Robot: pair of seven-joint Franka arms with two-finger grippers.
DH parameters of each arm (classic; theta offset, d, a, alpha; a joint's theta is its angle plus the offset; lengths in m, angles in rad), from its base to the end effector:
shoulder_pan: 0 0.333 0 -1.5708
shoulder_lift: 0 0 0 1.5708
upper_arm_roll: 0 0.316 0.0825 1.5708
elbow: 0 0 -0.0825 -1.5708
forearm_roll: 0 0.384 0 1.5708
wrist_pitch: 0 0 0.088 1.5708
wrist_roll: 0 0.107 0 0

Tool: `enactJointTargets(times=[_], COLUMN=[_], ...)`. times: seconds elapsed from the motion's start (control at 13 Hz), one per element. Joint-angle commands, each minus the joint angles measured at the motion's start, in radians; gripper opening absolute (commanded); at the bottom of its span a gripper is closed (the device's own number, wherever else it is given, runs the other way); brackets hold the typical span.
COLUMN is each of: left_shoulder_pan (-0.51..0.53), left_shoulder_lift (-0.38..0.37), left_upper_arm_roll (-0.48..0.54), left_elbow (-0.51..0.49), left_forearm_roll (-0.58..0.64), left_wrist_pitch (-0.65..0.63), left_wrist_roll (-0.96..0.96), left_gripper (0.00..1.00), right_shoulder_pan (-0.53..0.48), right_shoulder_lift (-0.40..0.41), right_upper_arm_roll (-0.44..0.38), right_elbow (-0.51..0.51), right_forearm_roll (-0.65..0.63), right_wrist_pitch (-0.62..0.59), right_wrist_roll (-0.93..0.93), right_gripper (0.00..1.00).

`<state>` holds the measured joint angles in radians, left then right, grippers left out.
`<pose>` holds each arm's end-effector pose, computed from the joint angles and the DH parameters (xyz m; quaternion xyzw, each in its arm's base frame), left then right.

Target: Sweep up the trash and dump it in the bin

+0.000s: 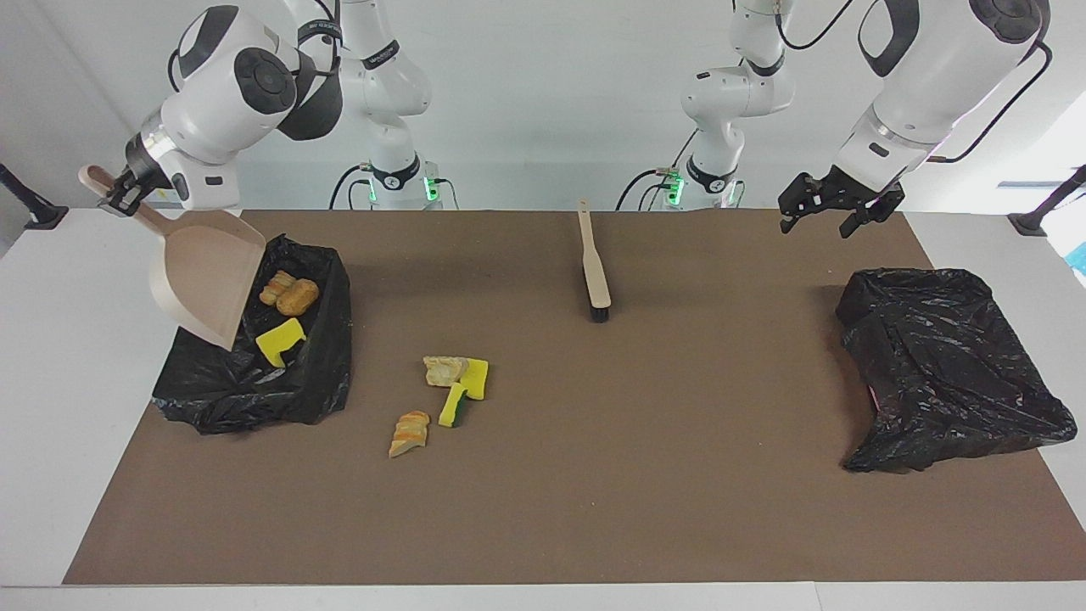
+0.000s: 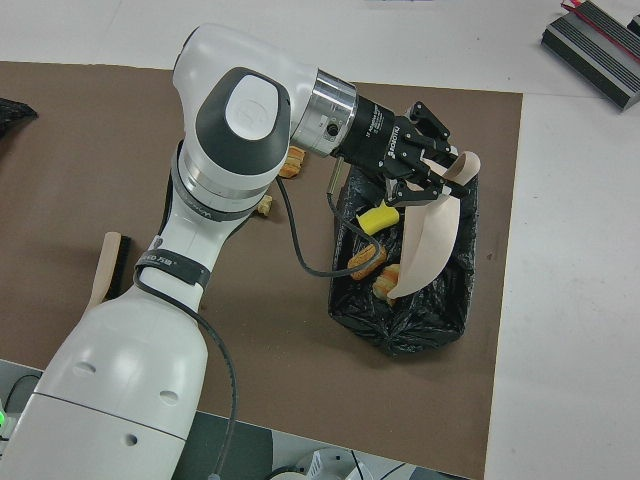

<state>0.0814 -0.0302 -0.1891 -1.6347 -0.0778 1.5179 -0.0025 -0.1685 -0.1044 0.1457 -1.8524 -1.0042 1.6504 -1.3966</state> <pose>0.5338 -0.0680 0.6066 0.9970 -0.0527 -0.0454 0.0336 0.5252 -0.0925 0.6004 0.6353 0.6002 -0.3486 0.3384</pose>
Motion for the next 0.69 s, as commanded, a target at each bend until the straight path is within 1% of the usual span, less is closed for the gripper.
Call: enactJointTargets(times=[0.0, 0.15, 0.38, 0.46, 0.54, 0.62], left_shoulder_pan=[0.011, 0.012, -0.053, -0.102, -0.158, -0.170], left_shoulder_lift=[0.004, 0.004, 0.001, -0.017, -0.025, -0.028], left_upper_arm_roll=[-0.007, -0.007, 0.043, 0.098, 0.167, 0.198], left_elbow=[0.022, 0.022, 0.025, 0.026, 0.018, 0.013], left_forearm_roll=[0.013, 0.013, 0.032, 0.039, 0.041, 0.041], left_wrist_pitch=[-0.027, -0.027, -0.041, -0.035, -0.032, -0.018], left_wrist_roll=[0.009, 0.009, 0.009, 0.015, 0.021, 0.022], left_gripper=[1.00, 1.00, 1.00, 1.00, 1.00, 1.00], right_shoulder_pan=[0.018, 0.027, 0.032, 0.030, 0.032, 0.037], right_shoulder_lift=[0.018, 0.049, 0.138, 0.155, 0.160, 0.161], right_upper_arm_roll=[0.008, 0.015, 0.021, 0.020, 0.021, 0.021], right_elbow=[0.057, 0.096, 0.217, 0.241, 0.249, 0.249], right_forearm_roll=[-0.028, 0.001, 0.148, 0.207, 0.279, 0.353], right_wrist_pitch=[-0.015, -0.009, 0.014, 0.047, 0.086, 0.106], right_wrist_roll=[0.004, 0.014, 0.016, 0.031, 0.085, 0.173], right_gripper=[0.00, 0.00, 0.00, 0.00, 0.00, 0.00])
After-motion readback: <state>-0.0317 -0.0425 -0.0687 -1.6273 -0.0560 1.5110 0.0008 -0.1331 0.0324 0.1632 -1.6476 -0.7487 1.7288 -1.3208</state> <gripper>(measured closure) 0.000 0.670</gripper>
